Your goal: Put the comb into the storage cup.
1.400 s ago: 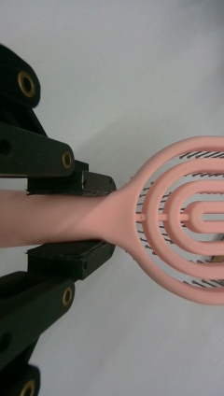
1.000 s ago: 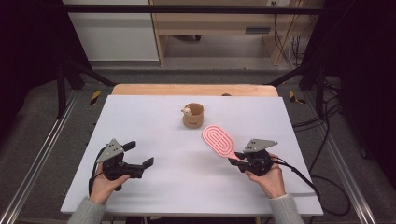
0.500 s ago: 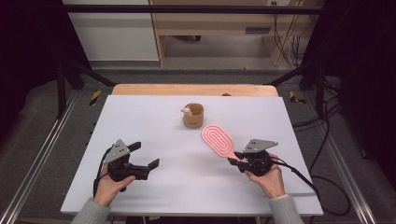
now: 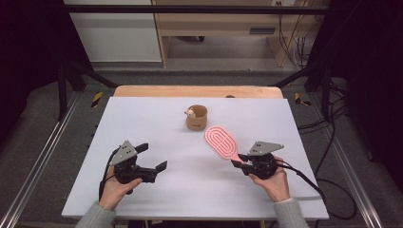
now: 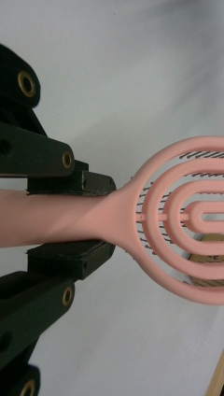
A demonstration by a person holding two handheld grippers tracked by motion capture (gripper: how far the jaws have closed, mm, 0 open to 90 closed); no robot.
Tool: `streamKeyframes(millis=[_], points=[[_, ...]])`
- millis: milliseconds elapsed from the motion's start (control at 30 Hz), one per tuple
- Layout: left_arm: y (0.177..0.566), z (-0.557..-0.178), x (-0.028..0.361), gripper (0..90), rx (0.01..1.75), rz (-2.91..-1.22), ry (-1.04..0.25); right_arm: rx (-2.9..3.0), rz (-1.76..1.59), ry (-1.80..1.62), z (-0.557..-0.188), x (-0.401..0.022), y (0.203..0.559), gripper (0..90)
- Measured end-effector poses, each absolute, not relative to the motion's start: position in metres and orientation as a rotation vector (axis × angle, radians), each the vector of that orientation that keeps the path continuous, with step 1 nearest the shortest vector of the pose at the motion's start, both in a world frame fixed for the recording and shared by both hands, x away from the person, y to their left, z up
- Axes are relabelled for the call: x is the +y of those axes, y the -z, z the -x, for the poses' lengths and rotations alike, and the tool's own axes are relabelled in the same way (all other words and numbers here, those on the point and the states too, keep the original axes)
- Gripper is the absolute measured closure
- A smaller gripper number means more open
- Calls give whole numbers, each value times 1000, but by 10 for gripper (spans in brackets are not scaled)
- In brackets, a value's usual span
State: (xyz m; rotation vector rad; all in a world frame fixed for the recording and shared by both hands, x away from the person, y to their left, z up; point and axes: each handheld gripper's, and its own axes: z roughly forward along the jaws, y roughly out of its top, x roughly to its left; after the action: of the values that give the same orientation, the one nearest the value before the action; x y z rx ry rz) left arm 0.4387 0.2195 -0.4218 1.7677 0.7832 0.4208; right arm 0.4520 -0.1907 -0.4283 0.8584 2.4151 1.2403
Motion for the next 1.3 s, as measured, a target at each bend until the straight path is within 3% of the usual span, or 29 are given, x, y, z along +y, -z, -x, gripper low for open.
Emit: streamKeyframes(millis=[1300], points=[[405, -452, 181, 0, 737, -1738, -362, 2405, -839, -1289, -450, -187, 427, 696]])
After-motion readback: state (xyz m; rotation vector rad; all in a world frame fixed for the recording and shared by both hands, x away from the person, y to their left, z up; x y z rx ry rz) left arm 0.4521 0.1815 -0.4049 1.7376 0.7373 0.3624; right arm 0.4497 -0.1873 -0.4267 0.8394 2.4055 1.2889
